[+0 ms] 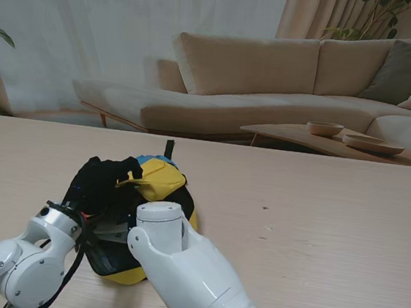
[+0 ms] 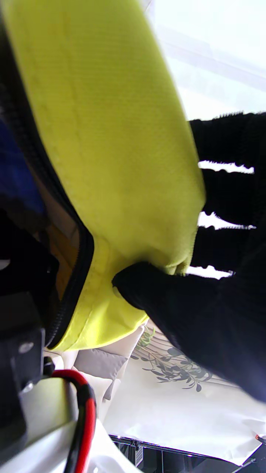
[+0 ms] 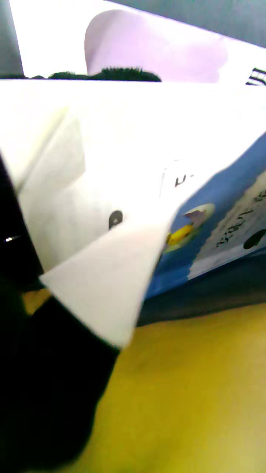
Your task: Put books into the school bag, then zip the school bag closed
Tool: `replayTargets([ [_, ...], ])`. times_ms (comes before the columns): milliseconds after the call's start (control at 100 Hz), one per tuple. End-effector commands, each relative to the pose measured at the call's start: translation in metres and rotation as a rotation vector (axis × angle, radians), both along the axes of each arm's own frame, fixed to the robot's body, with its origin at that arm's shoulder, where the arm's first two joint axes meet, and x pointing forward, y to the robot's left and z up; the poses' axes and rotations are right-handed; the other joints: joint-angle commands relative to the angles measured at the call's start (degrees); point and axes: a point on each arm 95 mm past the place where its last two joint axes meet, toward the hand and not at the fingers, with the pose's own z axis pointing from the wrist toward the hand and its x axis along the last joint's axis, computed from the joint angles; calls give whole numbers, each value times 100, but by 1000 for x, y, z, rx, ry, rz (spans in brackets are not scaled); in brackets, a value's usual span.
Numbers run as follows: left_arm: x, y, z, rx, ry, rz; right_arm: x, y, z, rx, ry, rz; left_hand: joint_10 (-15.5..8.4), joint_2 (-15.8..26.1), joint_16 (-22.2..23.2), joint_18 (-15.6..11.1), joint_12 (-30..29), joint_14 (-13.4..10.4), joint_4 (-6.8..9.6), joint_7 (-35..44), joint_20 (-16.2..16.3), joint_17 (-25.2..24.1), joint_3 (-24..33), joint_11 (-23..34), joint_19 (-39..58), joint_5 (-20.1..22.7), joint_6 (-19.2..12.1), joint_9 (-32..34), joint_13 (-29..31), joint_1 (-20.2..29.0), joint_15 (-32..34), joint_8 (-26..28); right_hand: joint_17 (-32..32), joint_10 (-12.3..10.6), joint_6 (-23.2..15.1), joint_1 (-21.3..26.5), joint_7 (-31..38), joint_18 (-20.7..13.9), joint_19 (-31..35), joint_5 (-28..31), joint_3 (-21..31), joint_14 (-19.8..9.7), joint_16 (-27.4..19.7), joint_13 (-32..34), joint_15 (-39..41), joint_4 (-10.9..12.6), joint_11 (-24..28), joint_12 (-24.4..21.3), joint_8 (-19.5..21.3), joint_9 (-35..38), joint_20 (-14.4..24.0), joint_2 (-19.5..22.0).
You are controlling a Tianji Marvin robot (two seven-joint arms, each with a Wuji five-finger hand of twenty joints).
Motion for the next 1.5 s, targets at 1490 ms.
replayTargets([
  [1490,15,-1,-6,9,93,-11,-43,-123,35,188,-209,102,-132,401,111,174,-60,126,-34,372,137,-113,-65,231,188,-184,-135,-68,14,397,100,196,-1634,81,183,-747,-335,-143,-1837,-1742,-240,-84,192,-2142,-77,269,434,231,-828,-1979,-62,415],
])
